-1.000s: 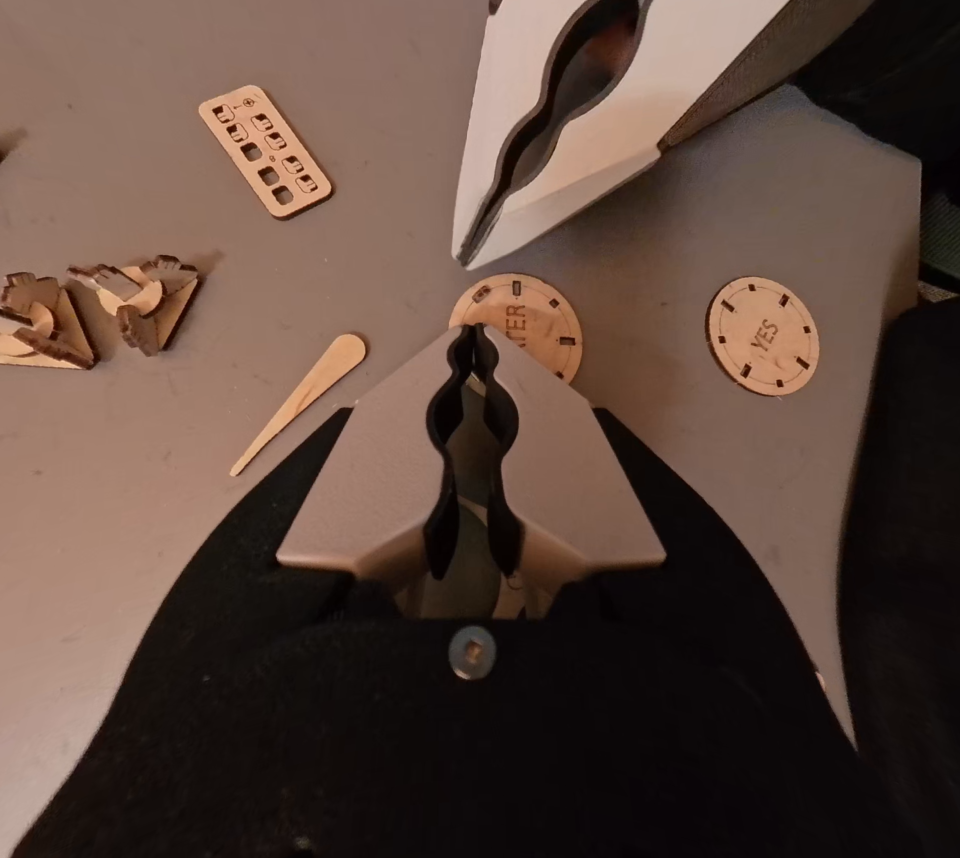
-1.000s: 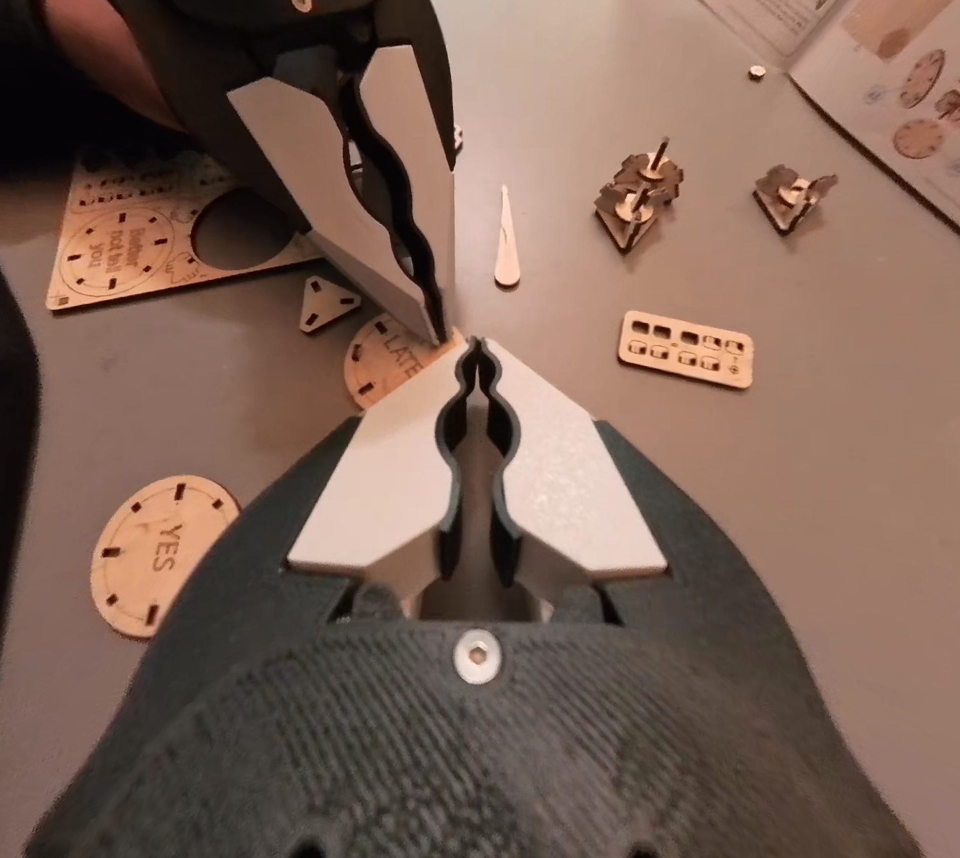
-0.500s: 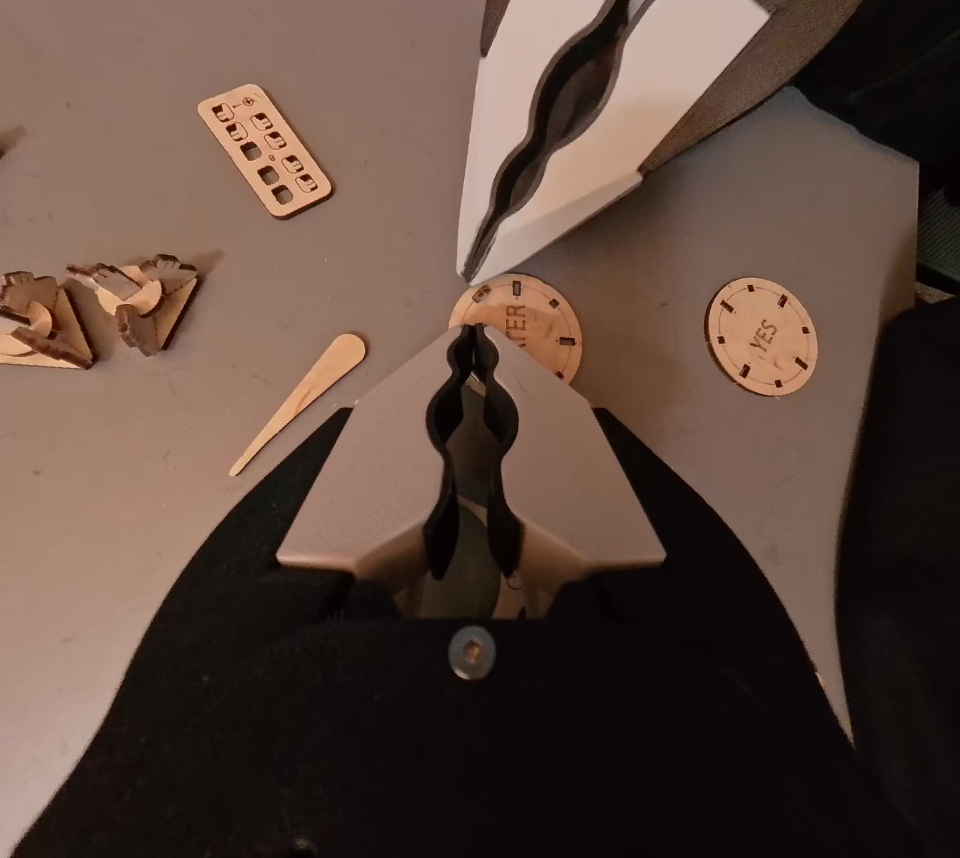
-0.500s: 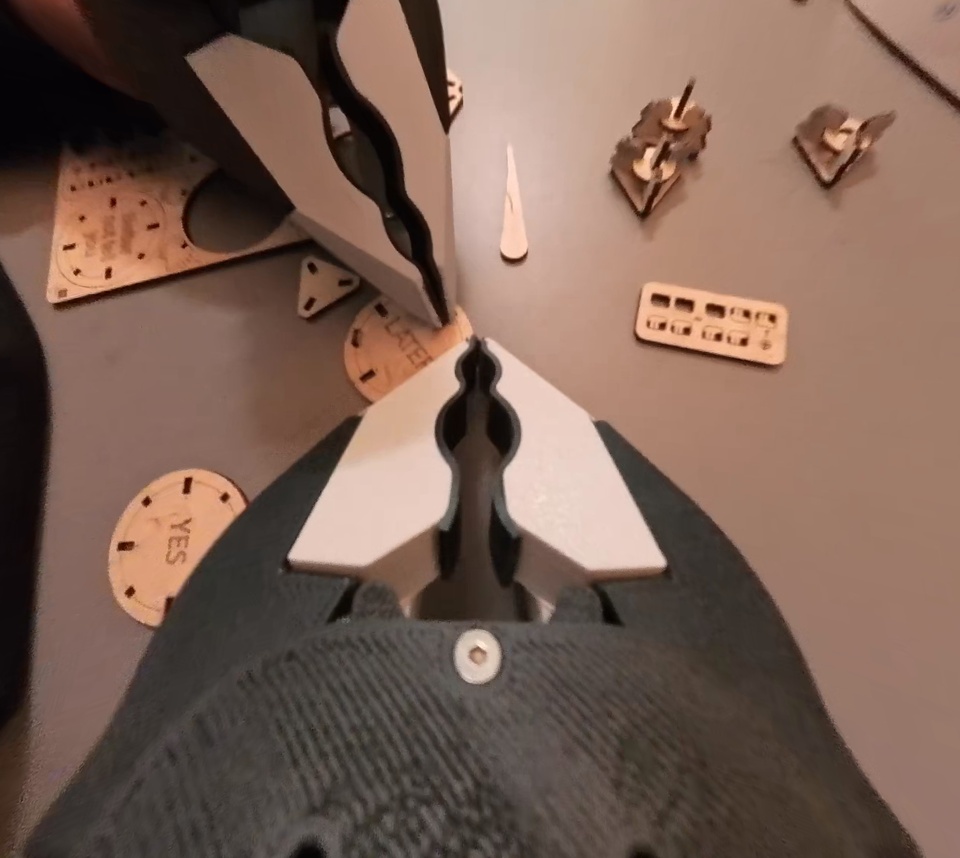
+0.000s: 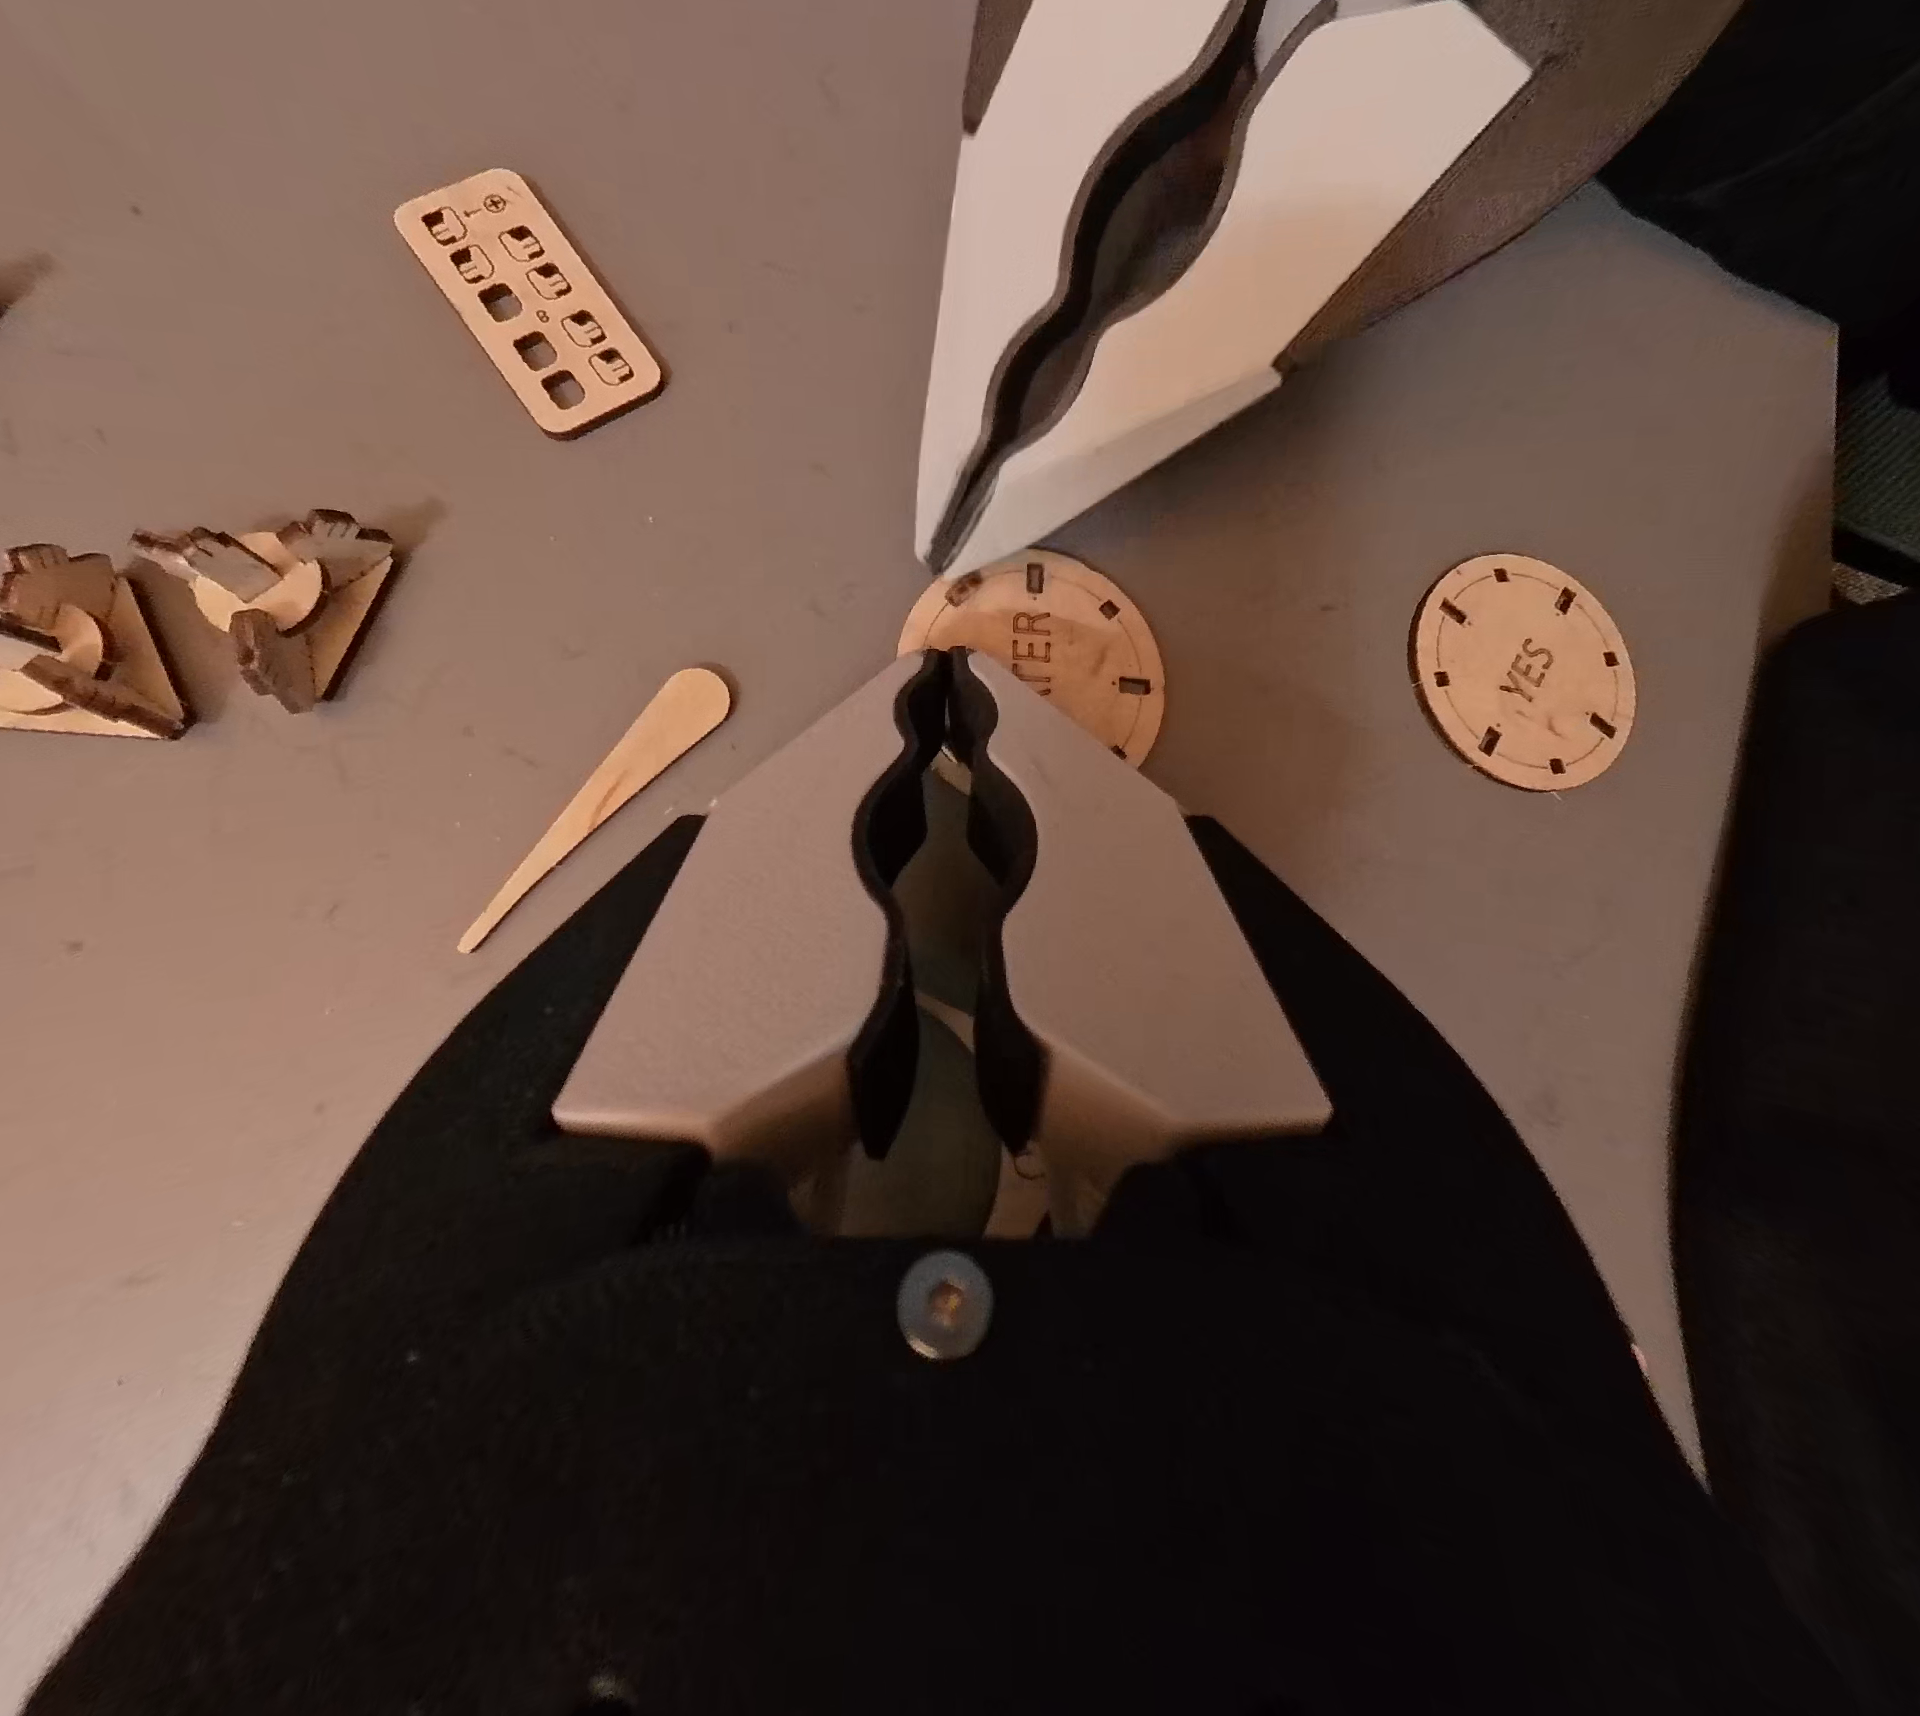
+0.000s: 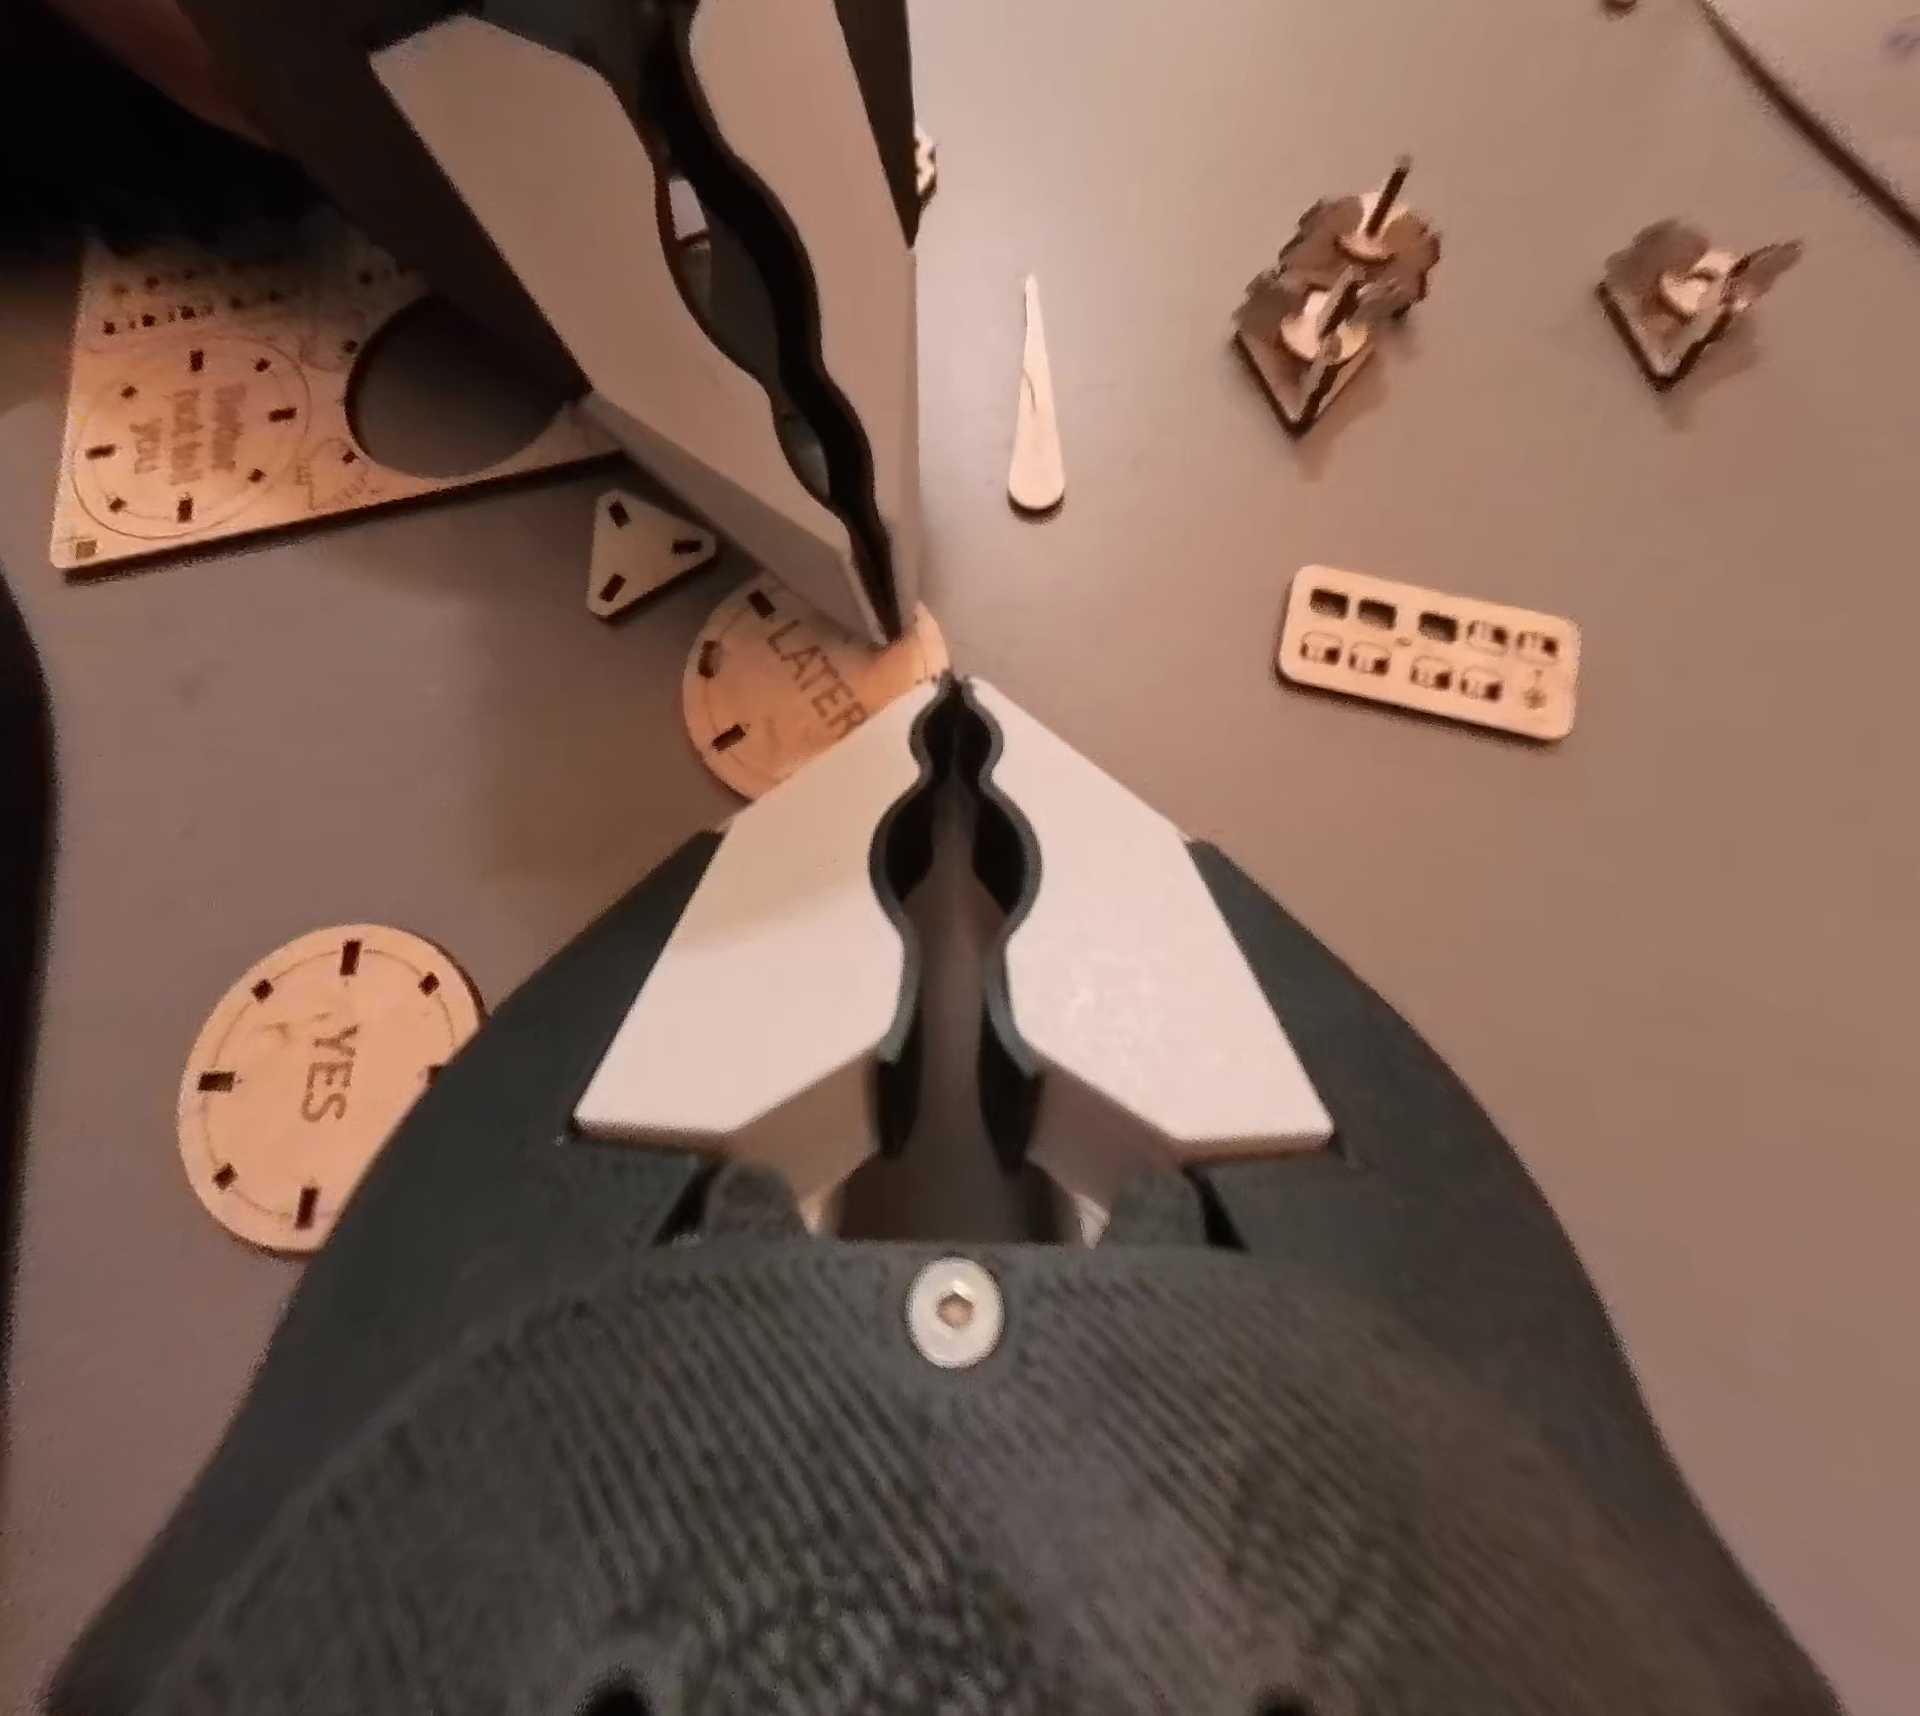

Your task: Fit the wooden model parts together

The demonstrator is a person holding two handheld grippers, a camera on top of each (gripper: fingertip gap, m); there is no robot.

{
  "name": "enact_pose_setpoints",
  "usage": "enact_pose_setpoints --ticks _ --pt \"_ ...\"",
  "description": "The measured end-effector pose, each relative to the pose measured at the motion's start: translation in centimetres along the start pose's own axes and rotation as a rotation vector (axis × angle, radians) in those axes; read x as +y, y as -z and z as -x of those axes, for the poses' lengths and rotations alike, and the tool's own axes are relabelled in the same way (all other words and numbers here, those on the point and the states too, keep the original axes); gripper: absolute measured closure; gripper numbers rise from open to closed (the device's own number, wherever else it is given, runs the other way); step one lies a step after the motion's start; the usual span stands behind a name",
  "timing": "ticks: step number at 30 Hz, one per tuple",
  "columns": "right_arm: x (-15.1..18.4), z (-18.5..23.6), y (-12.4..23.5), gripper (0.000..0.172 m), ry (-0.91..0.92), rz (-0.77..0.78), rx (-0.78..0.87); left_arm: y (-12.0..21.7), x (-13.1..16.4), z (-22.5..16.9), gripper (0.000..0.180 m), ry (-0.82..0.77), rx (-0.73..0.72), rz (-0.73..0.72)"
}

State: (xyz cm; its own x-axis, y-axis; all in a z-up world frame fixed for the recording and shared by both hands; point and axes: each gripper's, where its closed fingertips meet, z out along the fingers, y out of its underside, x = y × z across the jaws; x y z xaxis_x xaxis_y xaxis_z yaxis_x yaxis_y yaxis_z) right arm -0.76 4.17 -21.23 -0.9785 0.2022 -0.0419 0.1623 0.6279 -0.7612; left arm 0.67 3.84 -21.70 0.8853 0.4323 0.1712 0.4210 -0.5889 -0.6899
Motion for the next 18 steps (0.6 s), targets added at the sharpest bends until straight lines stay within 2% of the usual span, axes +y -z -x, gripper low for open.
enact_pose_setpoints --ticks 4,7,13,15,18 --pt "-0.4 -1.3 0.5 0.172 0.000 -0.016 0.077 0.0 0.0 0.0 0.179 0.002 0.002 -0.001" --pt "0.0 -0.1 0.1 0.172 -0.003 0.003 0.006 0.0 0.0 0.0 0.179 -0.002 -0.002 0.000" --pt "-1.2 -1.2 0.9 0.172 0.001 -0.066 0.070 0.0 0.0 0.0 0.179 -0.001 -0.001 0.000" --pt "-0.4 -0.3 0.3 0.172 0.016 -0.019 0.029 0.0 0.0 0.0 0.179 -0.001 -0.001 0.000" --pt "-0.5 -0.2 0.2 0.172 0.075 -0.010 0.058 0.0 0.0 0.0 0.179 0.002 0.002 0.000"
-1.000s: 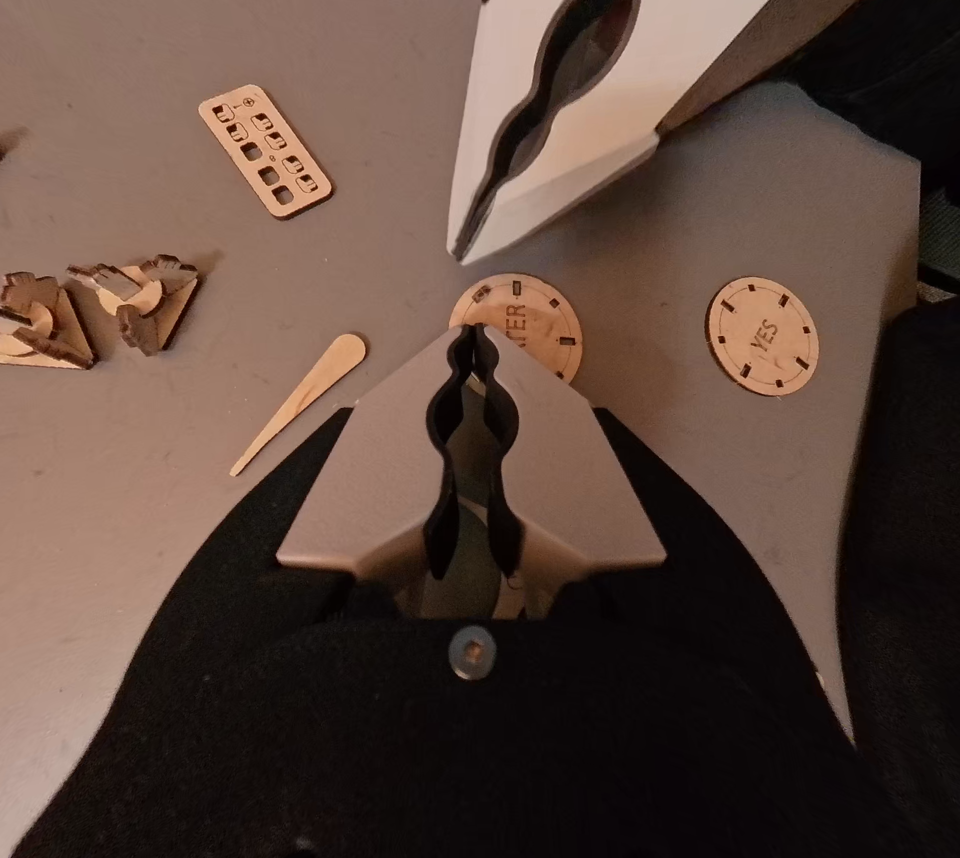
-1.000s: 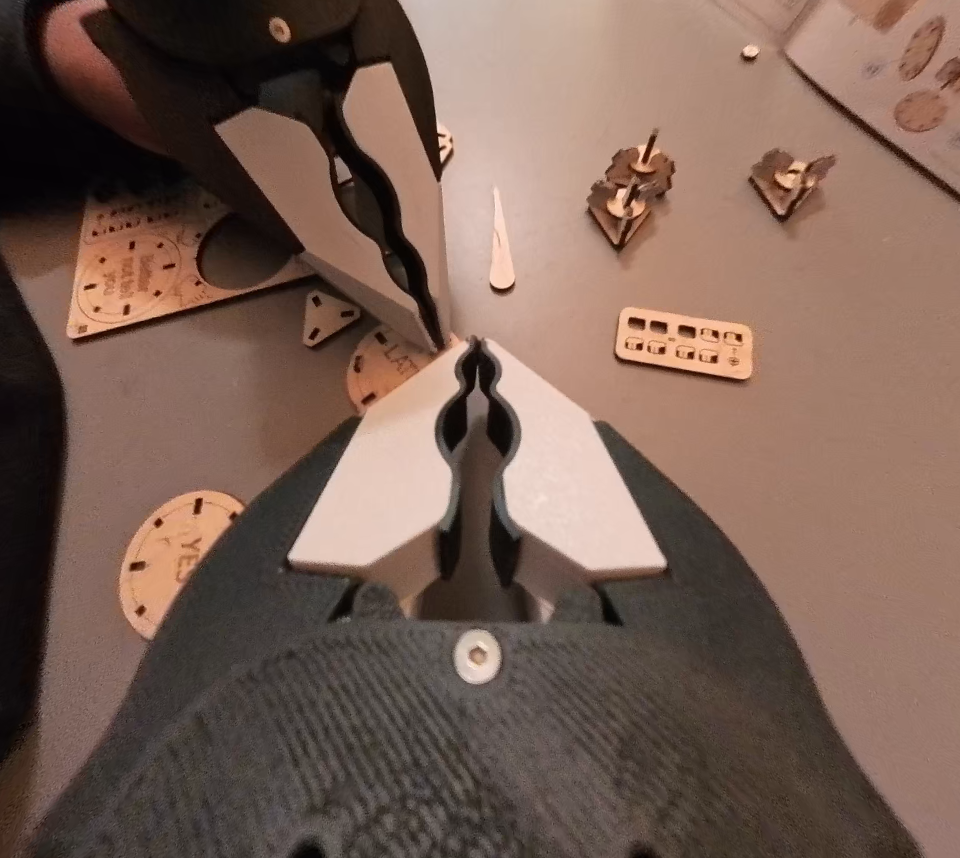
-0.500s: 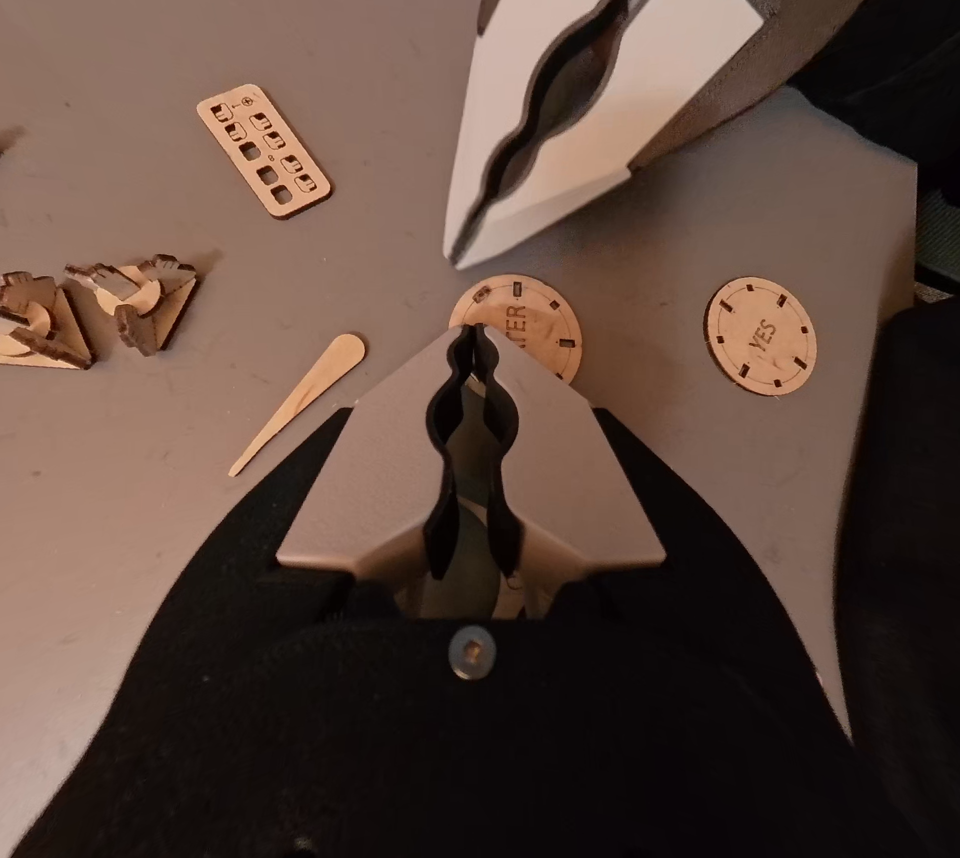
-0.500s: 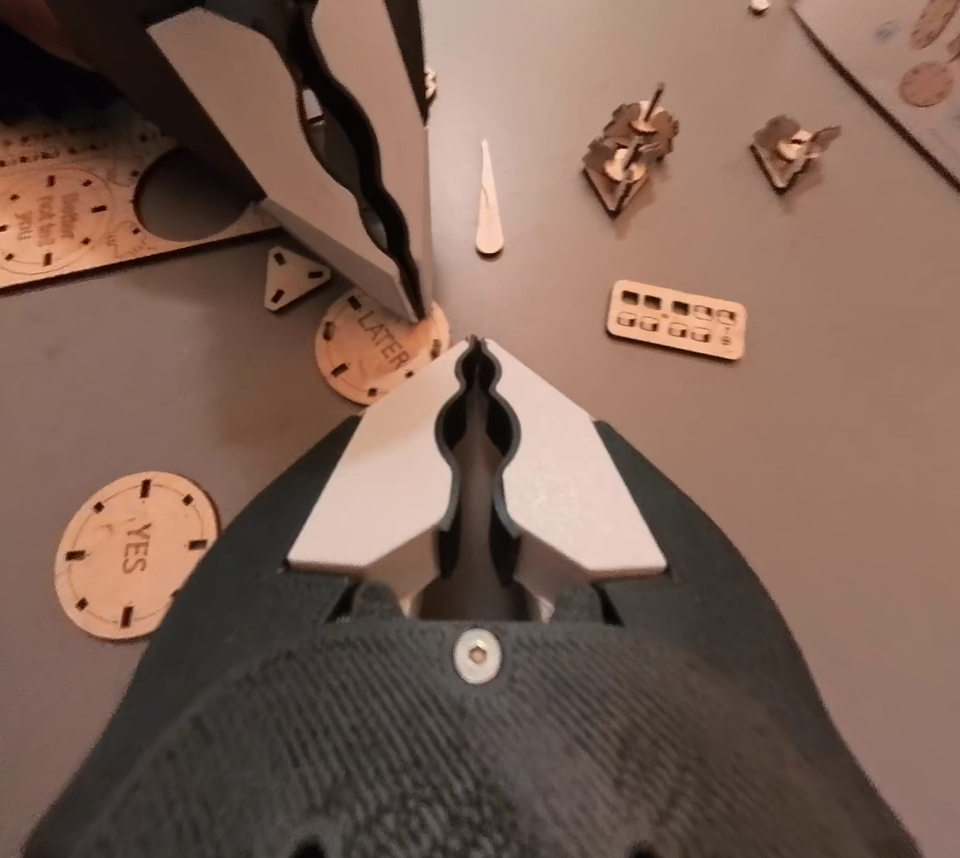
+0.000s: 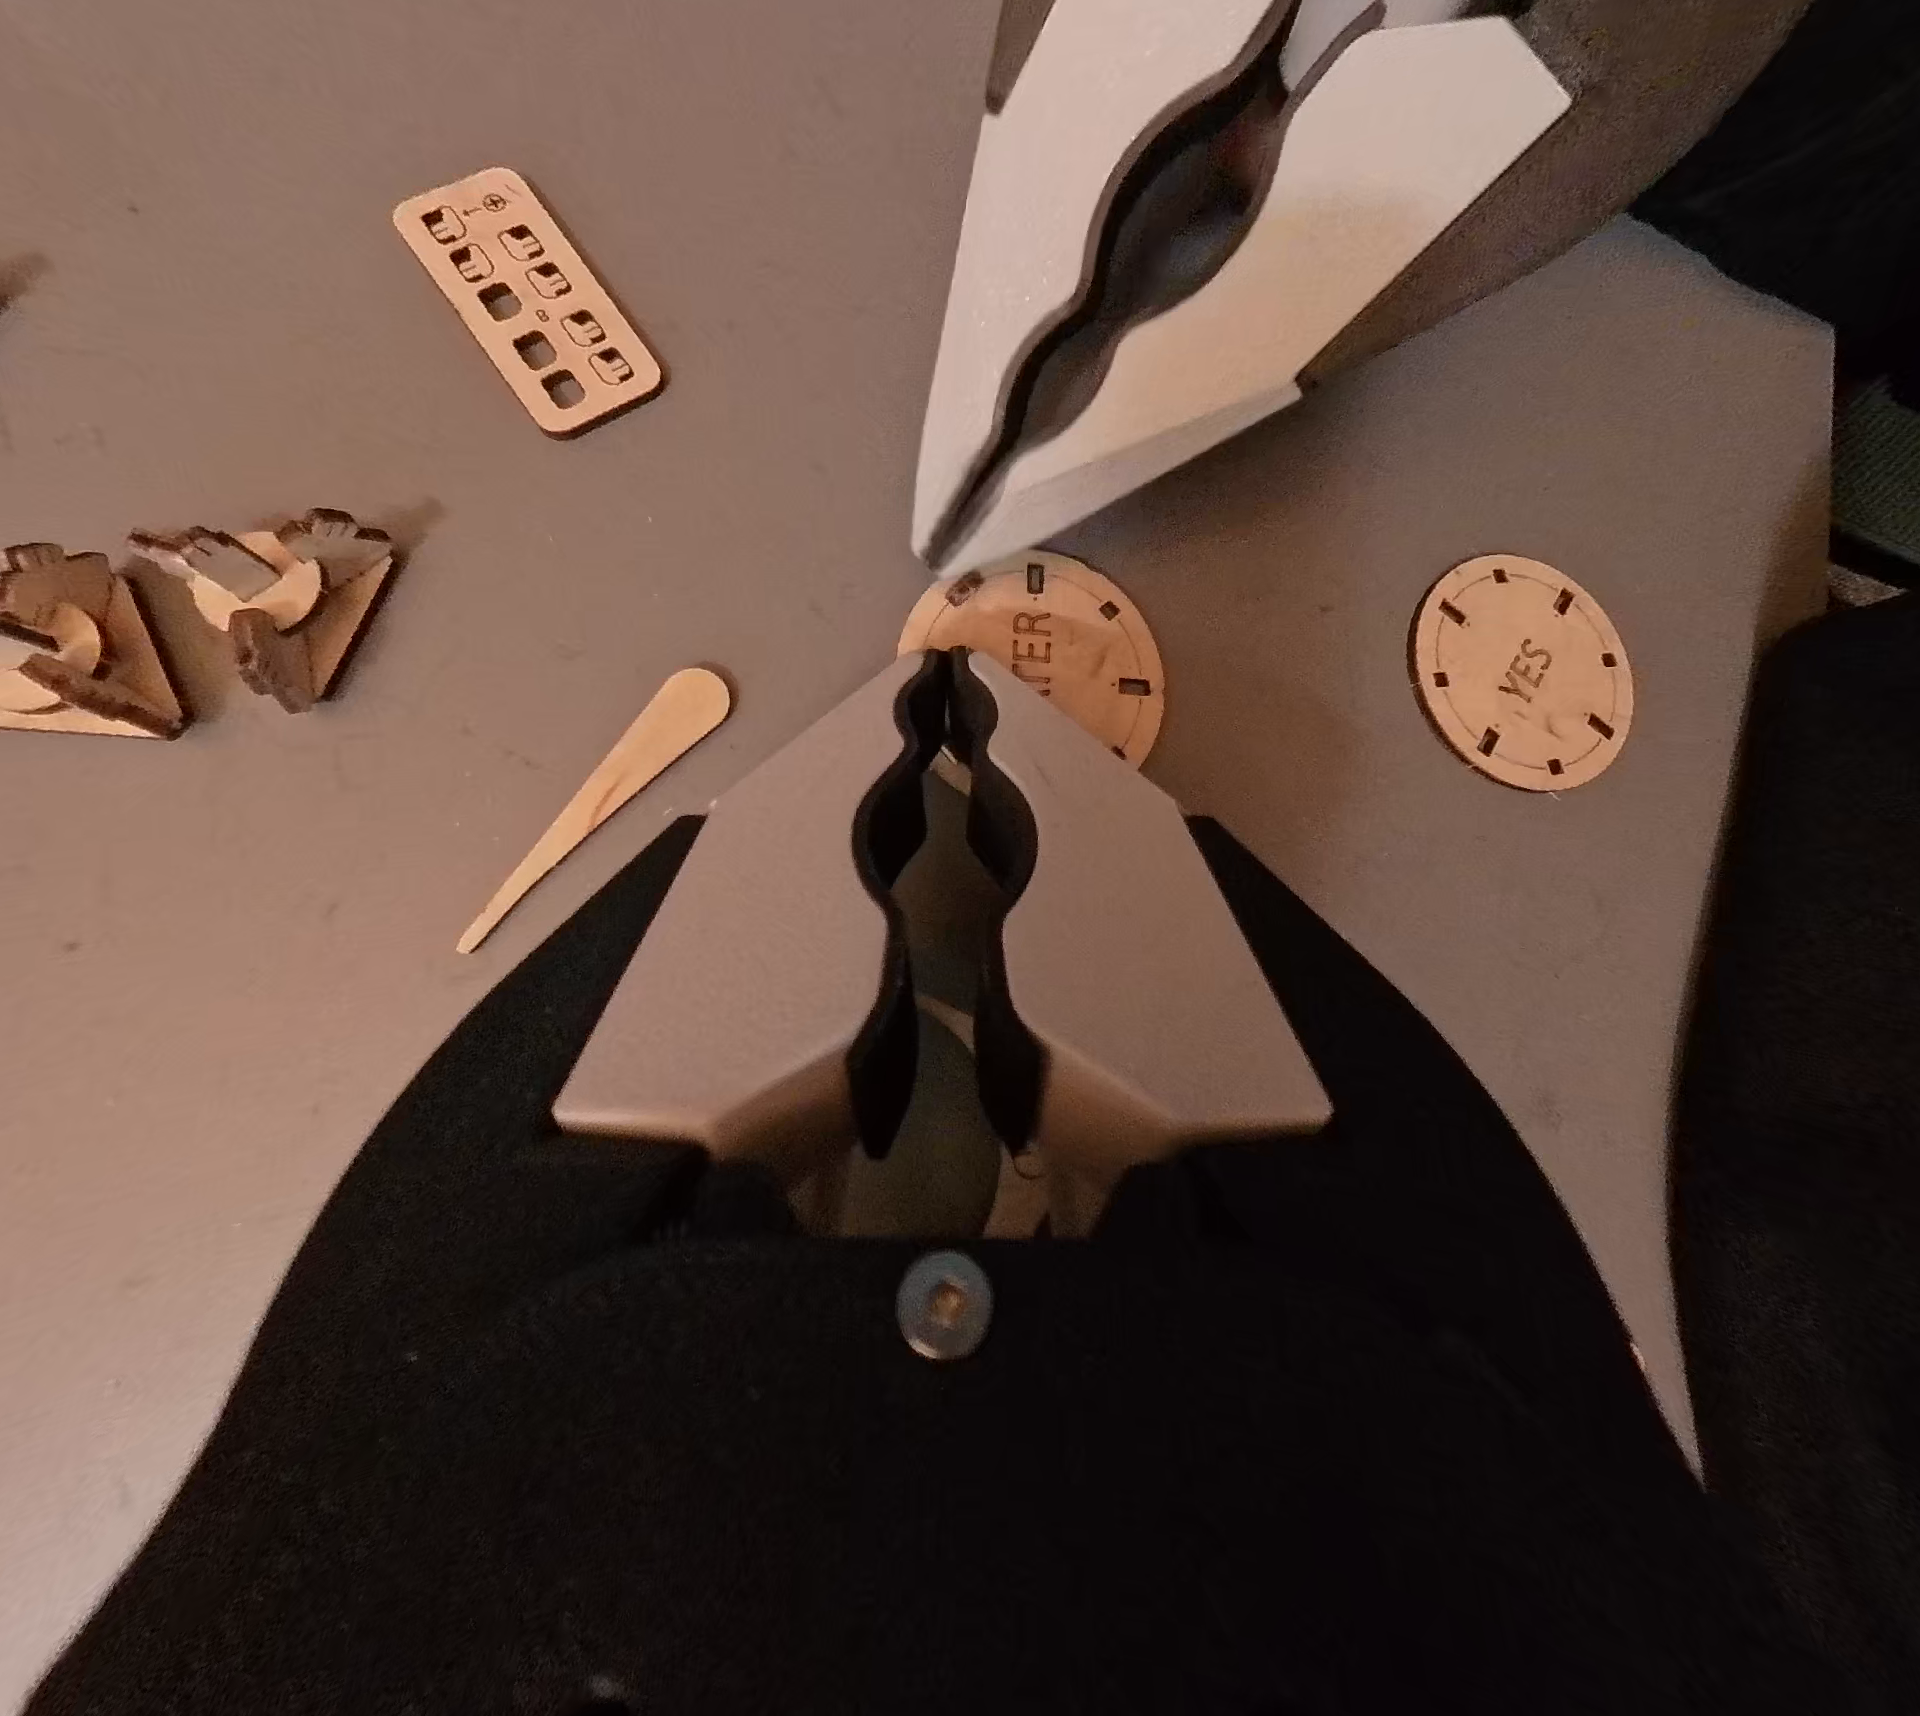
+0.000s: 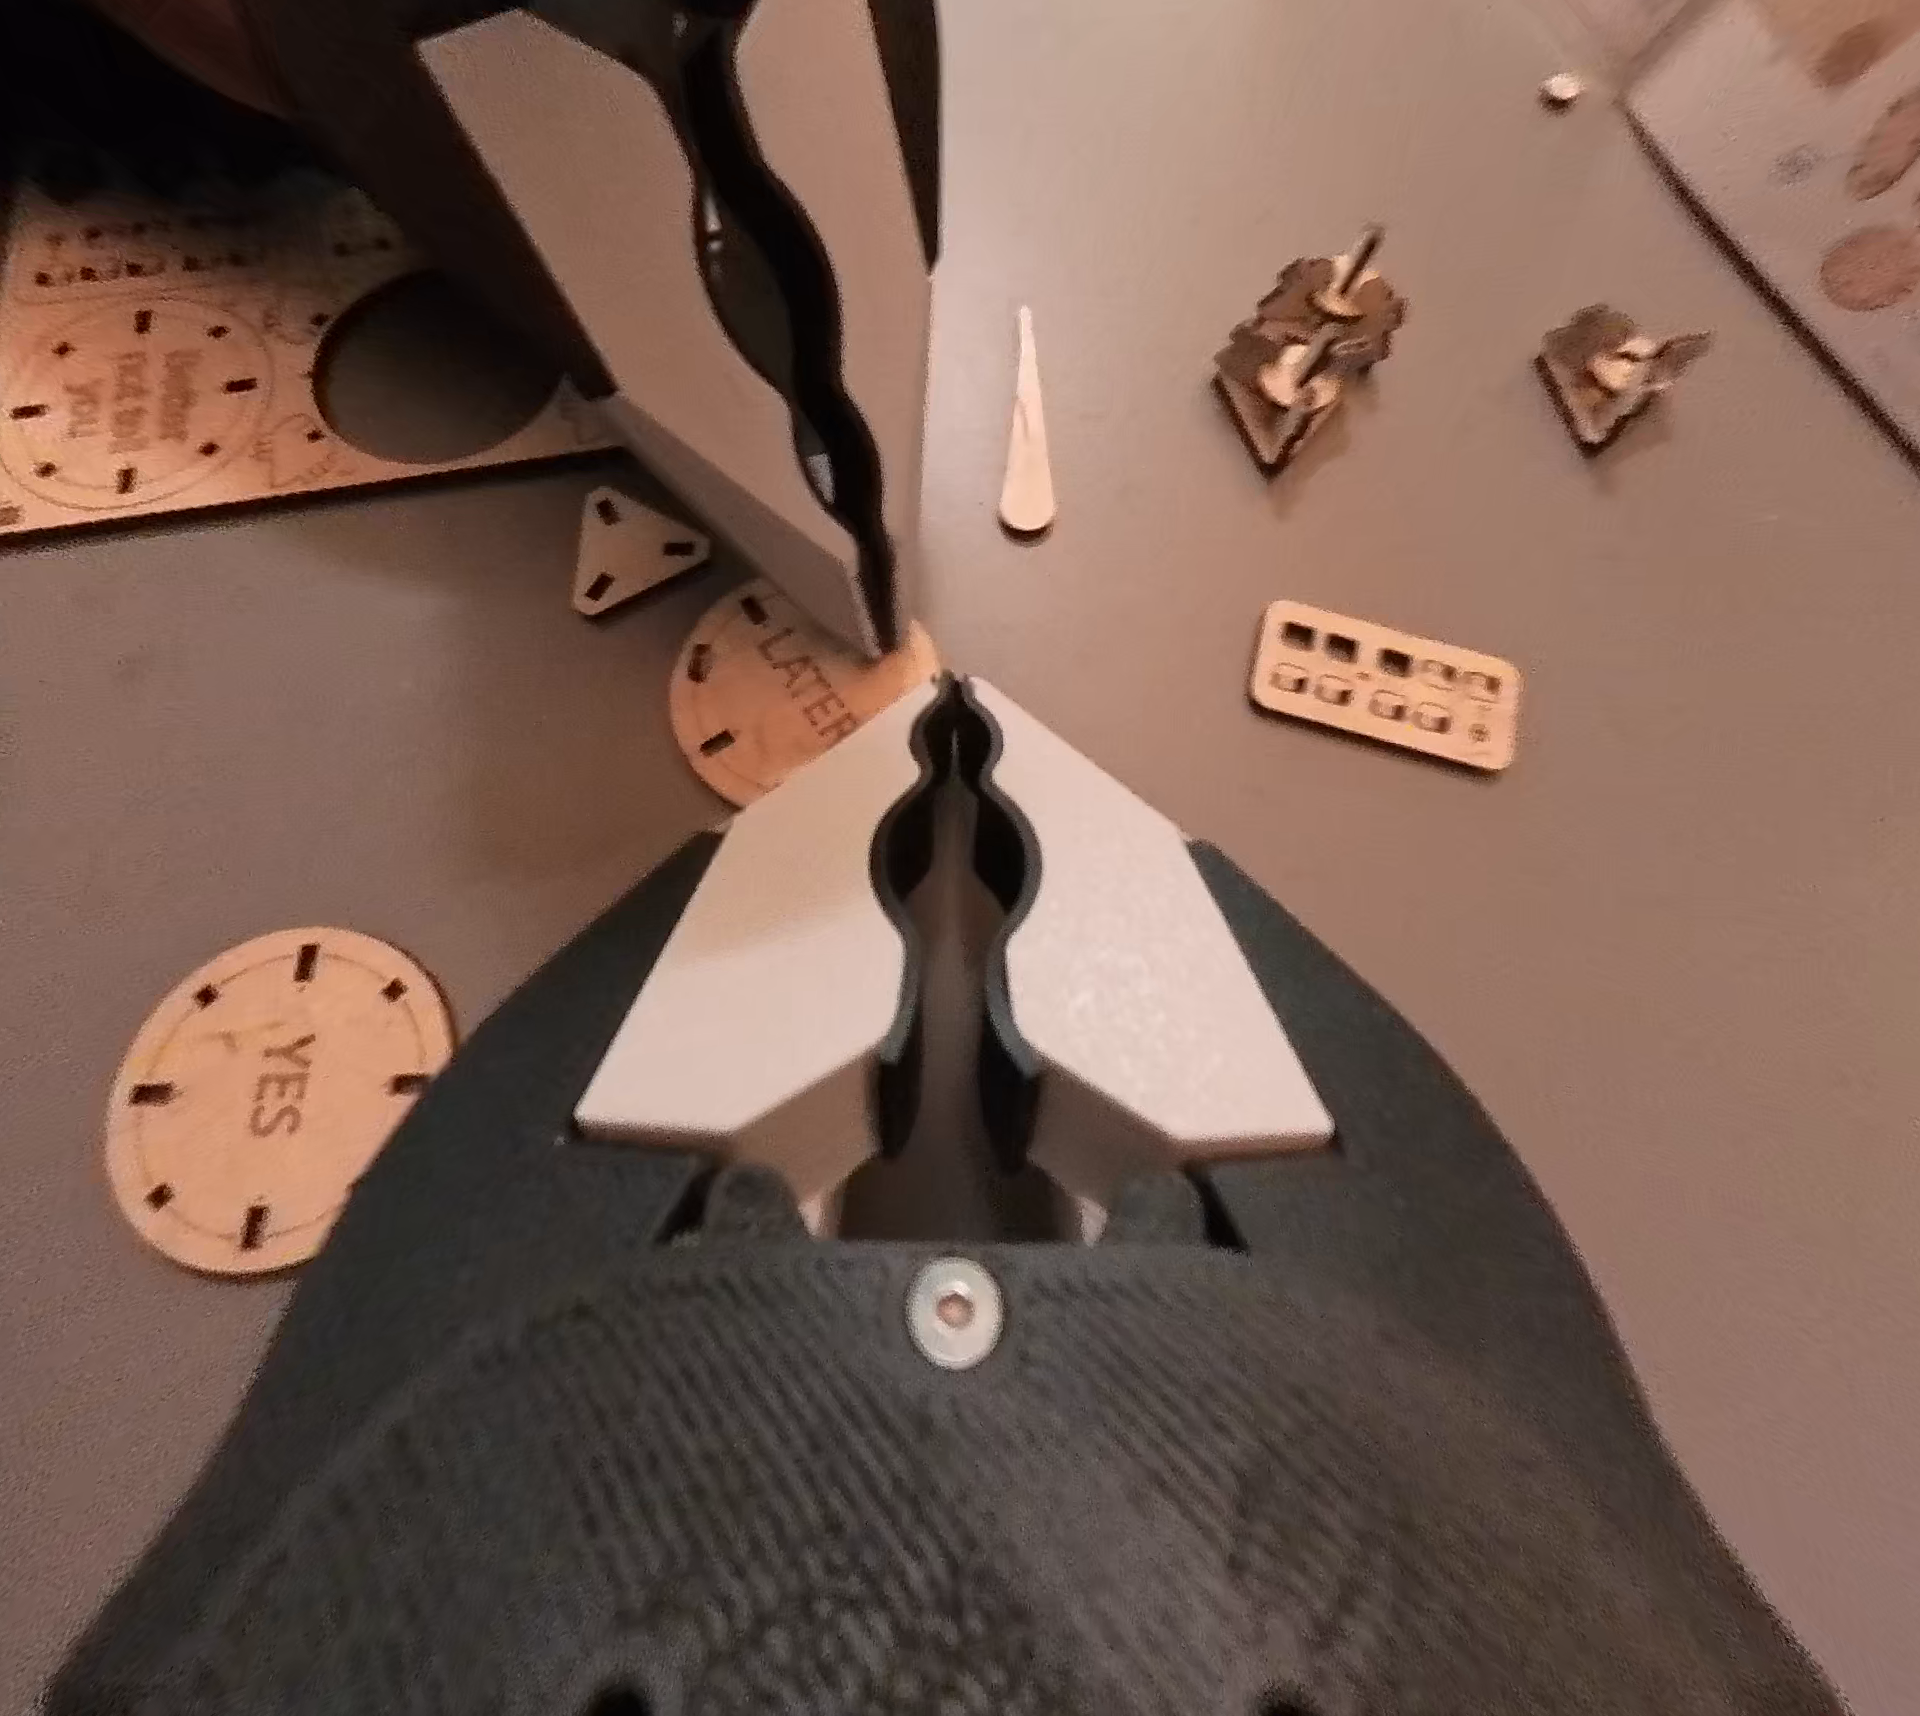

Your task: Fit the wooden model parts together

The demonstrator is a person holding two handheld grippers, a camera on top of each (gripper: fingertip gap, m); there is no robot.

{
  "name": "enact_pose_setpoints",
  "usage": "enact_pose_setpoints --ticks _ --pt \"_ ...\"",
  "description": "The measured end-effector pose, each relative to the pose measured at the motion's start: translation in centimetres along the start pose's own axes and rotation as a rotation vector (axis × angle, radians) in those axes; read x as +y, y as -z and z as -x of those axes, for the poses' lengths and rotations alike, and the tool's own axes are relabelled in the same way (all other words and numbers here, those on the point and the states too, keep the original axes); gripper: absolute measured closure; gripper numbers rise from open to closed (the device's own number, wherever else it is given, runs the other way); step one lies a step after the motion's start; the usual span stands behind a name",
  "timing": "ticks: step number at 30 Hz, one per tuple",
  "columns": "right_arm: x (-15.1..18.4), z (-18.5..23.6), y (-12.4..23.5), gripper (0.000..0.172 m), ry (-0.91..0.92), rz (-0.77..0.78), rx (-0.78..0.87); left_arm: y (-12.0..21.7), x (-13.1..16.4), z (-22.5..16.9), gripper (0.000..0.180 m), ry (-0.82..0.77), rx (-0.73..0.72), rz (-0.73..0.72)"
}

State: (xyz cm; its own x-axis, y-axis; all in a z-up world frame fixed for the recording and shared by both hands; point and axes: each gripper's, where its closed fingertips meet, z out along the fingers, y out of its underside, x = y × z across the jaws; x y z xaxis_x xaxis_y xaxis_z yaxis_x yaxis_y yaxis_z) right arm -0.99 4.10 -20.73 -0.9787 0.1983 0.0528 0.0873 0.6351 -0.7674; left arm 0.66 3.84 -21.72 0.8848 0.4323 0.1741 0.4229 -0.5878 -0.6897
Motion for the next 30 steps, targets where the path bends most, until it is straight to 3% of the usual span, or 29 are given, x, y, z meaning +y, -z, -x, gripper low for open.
enact_pose_setpoints --ticks 3,7,11,15,18,20,23,28,30 --pt "-0.4 -1.8 0.6 0.172 0.003 -0.025 0.104 0.0 0.0 0.0 0.178 -0.001 -0.001 0.000" --pt "0.1 1.8 -0.2 0.172 0.020 0.006 -0.095 0.0 0.0 0.0 0.179 -0.001 -0.001 0.000" --pt "-0.8 -1.0 0.7 0.172 0.044 -0.043 0.080 0.0 0.0 0.0 0.179 -0.001 -0.002 0.001" --pt "-1.3 -1.1 1.0 0.172 -0.031 -0.090 0.044 0.0 0.0 0.0 0.179 -0.002 -0.003 0.000" --pt "-1.9 -2.0 1.3 0.172 0.064 -0.115 0.157 0.0 0.0 0.0 0.179 -0.001 -0.002 0.000" --pt "-2.2 -0.6 1.2 0.172 0.076 -0.131 0.088 0.0 0.0 0.0 0.179 -0.002 -0.003 0.001" --pt "0.1 0.8 -0.3 0.172 0.015 0.010 -0.025 0.0 0.0 0.0 0.178 0.000 -0.001 0.000" --pt "-2.7 0.0 1.6 0.172 -0.096 -0.167 -0.051 0.0 0.0 0.0 0.179 -0.001 -0.003 0.001" --pt "-1.2 0.1 0.8 0.172 -0.112 -0.088 -0.067 0.0 0.0 0.0 0.179 -0.001 -0.002 0.001"
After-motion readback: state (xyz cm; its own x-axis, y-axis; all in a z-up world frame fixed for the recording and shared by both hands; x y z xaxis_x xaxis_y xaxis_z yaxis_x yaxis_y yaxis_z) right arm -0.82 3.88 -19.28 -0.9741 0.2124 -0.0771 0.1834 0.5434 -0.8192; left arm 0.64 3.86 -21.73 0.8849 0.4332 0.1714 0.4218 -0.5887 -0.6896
